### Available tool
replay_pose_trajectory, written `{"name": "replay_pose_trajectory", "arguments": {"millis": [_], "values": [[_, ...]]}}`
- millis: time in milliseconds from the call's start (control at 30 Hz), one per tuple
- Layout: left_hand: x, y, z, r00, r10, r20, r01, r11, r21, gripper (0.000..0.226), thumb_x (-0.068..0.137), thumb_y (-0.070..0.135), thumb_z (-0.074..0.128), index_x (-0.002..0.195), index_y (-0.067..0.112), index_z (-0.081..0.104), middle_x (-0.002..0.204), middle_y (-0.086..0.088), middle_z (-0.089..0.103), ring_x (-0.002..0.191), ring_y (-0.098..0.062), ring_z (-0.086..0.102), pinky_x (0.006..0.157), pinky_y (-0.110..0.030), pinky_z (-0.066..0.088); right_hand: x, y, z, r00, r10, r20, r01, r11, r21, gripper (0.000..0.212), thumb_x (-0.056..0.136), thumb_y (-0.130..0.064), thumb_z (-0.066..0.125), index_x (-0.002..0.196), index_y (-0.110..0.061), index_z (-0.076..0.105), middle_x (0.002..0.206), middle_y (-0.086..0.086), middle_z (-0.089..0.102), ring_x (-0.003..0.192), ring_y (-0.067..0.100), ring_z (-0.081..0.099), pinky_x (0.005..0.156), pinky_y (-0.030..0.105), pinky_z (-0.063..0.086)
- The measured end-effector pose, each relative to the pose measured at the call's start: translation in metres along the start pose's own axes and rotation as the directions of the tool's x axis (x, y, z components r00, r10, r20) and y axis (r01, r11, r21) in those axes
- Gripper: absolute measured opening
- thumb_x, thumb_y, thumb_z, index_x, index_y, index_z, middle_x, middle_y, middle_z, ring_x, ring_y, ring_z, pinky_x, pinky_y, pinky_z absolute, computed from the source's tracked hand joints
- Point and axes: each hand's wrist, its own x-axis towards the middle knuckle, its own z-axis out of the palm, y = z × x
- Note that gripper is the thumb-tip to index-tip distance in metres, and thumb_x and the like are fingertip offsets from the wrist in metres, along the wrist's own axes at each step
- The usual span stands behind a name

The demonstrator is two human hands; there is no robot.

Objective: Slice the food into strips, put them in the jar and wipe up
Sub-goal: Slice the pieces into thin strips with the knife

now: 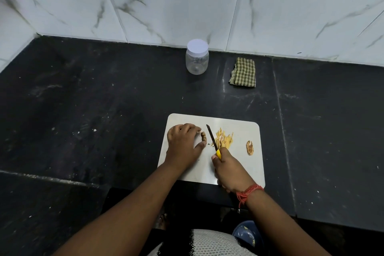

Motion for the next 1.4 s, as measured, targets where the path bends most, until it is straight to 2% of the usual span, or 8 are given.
{"name": "replay_pose_trajectory", "arguments": {"millis": [167, 533, 633, 733, 800, 900, 1167, 1400], "values": [[0.001, 0.0, 0.002, 0.999, -0.014, -0.03, 0.013, 1.0, -0.025, 0.024, 0.089, 0.047, 0.063, 0.11, 0.035, 0.069, 0.122, 0.012, 0.057, 0.119, -0.02, 0.043, 0.107, -0.041, 0.024, 0.001, -0.002, 0.005, 1.0, 0.003, -0.003, -0.004, 0.994, -0.108, 0.017, 0.103, -0.031, 0.035, 0.101, -0.014, 0.038, 0.076, 0.006, 0.054, 0.063, 0.022, 0.051, 0.059, 0.027, 0.036], [0.003, 0.004, -0.002, 0.998, -0.058, -0.028, 0.056, 0.995, -0.08, 0.024, 0.087, 0.046, 0.069, 0.107, 0.032, 0.072, 0.121, 0.011, 0.058, 0.12, -0.02, 0.043, 0.106, -0.039, 0.021, 0.004, -0.011, 0.013, 1.0, 0.002, 0.0, -0.002, 0.972, -0.234, 0.015, 0.104, -0.026, 0.032, 0.1, -0.012, 0.034, 0.067, 0.005, 0.049, 0.049, 0.015, 0.044, 0.044, 0.025, 0.028], [0.003, 0.003, 0.0, 0.998, -0.06, -0.033, 0.058, 0.995, -0.081, 0.022, 0.086, 0.046, 0.07, 0.103, 0.033, 0.073, 0.119, 0.012, 0.059, 0.118, -0.02, 0.044, 0.104, -0.039, 0.023, 0.004, -0.013, 0.014, 1.0, -0.013, 0.0, 0.013, 0.961, -0.277, 0.014, 0.104, -0.017, 0.033, 0.108, -0.004, 0.036, 0.07, 0.006, 0.051, 0.052, 0.012, 0.04, 0.049, 0.029, 0.029], [0.003, 0.003, 0.0, 0.997, -0.054, -0.048, 0.05, 0.996, -0.071, 0.02, 0.084, 0.045, 0.073, 0.099, 0.033, 0.074, 0.116, 0.013, 0.06, 0.115, -0.021, 0.046, 0.102, -0.041, 0.025, 0.008, -0.015, 0.017, 1.0, 0.001, 0.001, -0.001, 0.949, -0.315, 0.027, 0.101, -0.005, 0.035, 0.124, 0.009, 0.036, 0.064, 0.0, 0.043, 0.052, 0.007, 0.035, 0.042, 0.021, 0.027], [0.004, 0.003, 0.001, 0.997, -0.054, -0.05, 0.051, 0.996, -0.067, 0.019, 0.083, 0.045, 0.073, 0.098, 0.033, 0.074, 0.116, 0.013, 0.06, 0.114, -0.021, 0.046, 0.101, -0.041, 0.026, 0.01, -0.016, 0.018, 1.0, 0.0, 0.009, 0.003, 0.949, -0.315, 0.024, 0.099, 0.0, 0.036, 0.121, 0.009, 0.037, 0.061, -0.003, 0.038, 0.051, 0.006, 0.035, 0.04, 0.019, 0.03], [0.005, 0.003, 0.002, 0.997, -0.051, -0.065, 0.048, 0.998, -0.046, 0.017, 0.083, 0.044, 0.073, 0.095, 0.033, 0.074, 0.112, 0.013, 0.061, 0.11, -0.022, 0.048, 0.098, -0.041, 0.027, 0.012, -0.019, 0.014, 0.999, 0.022, 0.025, -0.015, 0.961, -0.277, 0.009, 0.1, -0.005, 0.037, 0.108, -0.001, 0.039, 0.063, 0.0, 0.042, 0.053, 0.009, 0.039, 0.04, 0.02, 0.025], [0.008, 0.001, 0.005, 0.995, -0.039, -0.087, 0.037, 0.999, -0.025, 0.016, 0.084, 0.04, 0.073, 0.097, 0.032, 0.074, 0.109, 0.012, 0.061, 0.107, -0.023, 0.048, 0.096, -0.042, 0.027, 0.019, -0.027, 0.008, 0.994, 0.083, 0.076, -0.063, 0.97, -0.234, 0.008, 0.102, -0.014, 0.039, 0.104, -0.006, 0.039, 0.066, 0.004, 0.045, 0.055, 0.013, 0.043, 0.044, 0.025, 0.025], [0.007, 0.008, 0.008, 0.986, -0.146, -0.078, 0.141, 0.988, -0.07, 0.015, 0.085, 0.038, 0.072, 0.096, 0.028, 0.071, 0.113, 0.008, 0.058, 0.11, -0.024, 0.047, 0.104, -0.041, 0.03, 0.014, -0.026, 0.005, 0.991, 0.102, 0.09, -0.079, 0.969, -0.233, 0.024, 0.102, -0.012, 0.04, 0.12, 0.004, 0.041, 0.066, 0.003, 0.046, 0.053, 0.012, 0.044, 0.04, 0.023, 0.03]]}}
